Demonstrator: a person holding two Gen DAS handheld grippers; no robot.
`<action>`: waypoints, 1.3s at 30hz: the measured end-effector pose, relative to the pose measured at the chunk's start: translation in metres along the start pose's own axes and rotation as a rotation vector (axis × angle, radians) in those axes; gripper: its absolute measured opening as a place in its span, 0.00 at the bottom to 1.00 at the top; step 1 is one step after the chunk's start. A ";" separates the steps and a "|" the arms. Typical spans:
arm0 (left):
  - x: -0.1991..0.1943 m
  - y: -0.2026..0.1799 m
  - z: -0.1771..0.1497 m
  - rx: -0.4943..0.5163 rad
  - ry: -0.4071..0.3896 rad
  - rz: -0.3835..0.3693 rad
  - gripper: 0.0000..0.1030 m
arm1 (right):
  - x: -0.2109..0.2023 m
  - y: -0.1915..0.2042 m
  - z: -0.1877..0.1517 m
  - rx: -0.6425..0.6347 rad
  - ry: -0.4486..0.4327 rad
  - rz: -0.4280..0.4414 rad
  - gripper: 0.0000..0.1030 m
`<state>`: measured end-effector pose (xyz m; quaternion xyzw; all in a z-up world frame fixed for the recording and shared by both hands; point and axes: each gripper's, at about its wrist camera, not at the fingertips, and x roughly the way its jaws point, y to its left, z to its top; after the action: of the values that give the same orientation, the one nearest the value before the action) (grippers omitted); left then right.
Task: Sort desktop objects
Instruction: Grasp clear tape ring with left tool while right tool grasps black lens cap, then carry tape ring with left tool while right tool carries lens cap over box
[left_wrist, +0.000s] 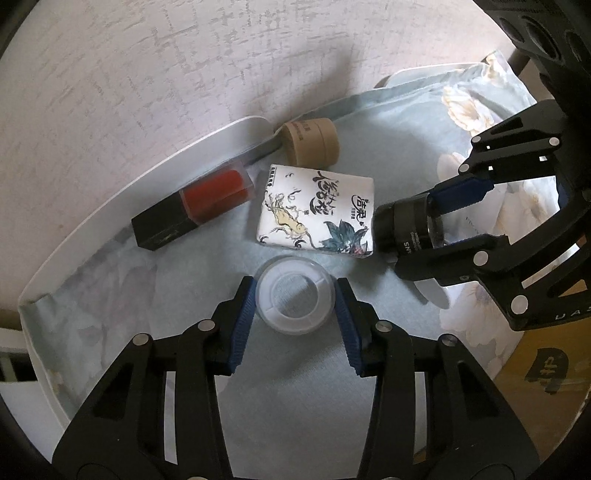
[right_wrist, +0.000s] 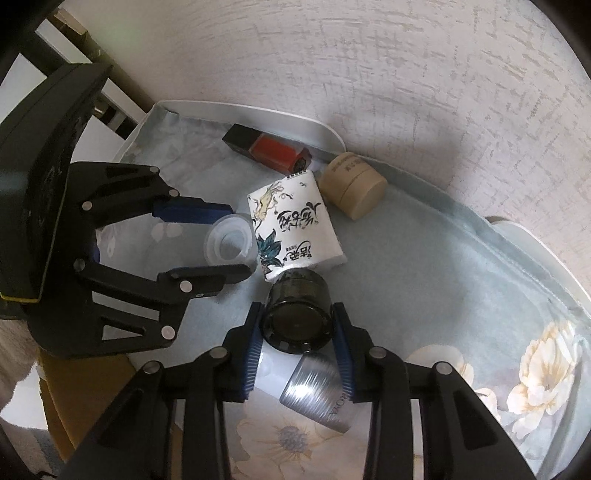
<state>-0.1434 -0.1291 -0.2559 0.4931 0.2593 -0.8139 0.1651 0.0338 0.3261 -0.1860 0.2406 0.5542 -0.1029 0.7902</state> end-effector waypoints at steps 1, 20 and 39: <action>-0.002 -0.001 0.000 -0.003 -0.002 0.000 0.38 | -0.001 0.000 0.000 0.000 0.001 -0.001 0.32; -0.125 -0.043 0.000 -0.019 -0.073 0.061 0.38 | -0.114 0.029 -0.033 -0.085 -0.090 -0.020 0.32; -0.178 -0.138 -0.076 -0.027 -0.054 0.056 0.38 | -0.162 0.081 -0.146 -0.266 -0.062 0.047 0.32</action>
<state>-0.0799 0.0291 -0.0912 0.4757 0.2515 -0.8184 0.2014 -0.1112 0.4509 -0.0541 0.1432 0.5324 -0.0173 0.8341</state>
